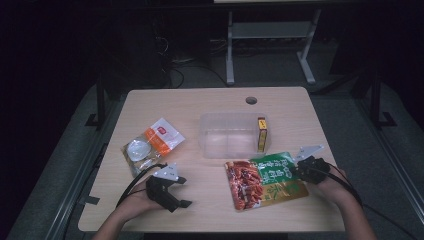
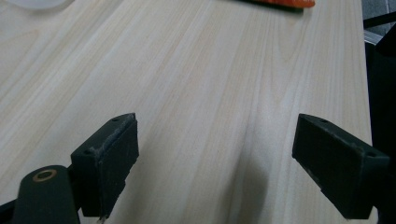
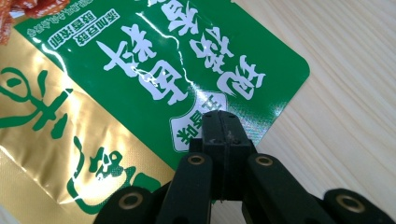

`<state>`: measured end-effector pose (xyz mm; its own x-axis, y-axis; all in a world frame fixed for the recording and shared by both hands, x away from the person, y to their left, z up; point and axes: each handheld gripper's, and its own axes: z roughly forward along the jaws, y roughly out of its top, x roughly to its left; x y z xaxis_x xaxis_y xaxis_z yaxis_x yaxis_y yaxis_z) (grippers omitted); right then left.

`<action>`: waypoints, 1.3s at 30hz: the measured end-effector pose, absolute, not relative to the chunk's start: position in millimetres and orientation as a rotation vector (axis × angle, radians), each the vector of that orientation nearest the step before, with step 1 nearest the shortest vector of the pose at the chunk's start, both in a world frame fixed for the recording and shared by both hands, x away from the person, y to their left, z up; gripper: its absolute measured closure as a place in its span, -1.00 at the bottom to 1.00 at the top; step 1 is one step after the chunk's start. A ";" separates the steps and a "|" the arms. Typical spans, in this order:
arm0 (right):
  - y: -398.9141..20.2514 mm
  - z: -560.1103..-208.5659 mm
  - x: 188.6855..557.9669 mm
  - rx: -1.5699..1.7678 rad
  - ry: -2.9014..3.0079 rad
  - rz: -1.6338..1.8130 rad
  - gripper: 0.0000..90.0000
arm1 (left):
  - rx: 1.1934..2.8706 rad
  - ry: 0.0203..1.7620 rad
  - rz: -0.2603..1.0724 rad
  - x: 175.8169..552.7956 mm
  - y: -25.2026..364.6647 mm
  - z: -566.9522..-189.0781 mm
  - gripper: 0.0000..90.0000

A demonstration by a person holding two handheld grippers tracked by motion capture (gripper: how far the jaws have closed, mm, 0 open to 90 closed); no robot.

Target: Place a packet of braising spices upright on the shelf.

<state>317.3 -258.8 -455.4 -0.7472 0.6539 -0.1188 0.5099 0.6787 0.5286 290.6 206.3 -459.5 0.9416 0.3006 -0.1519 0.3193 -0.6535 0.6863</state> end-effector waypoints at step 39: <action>-118.4 -454.9 306.1 0.457 2.774 0.794 1.00 | 2.328 0.472 0.039 295.6 212.6 -443.9 -0.70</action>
<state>306.1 -118.4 -454.9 -0.9274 0.3530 -0.1238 0.2340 0.8056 0.5443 295.6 212.6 -443.9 0.9315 0.3466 -0.1102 0.3239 -0.6529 0.6847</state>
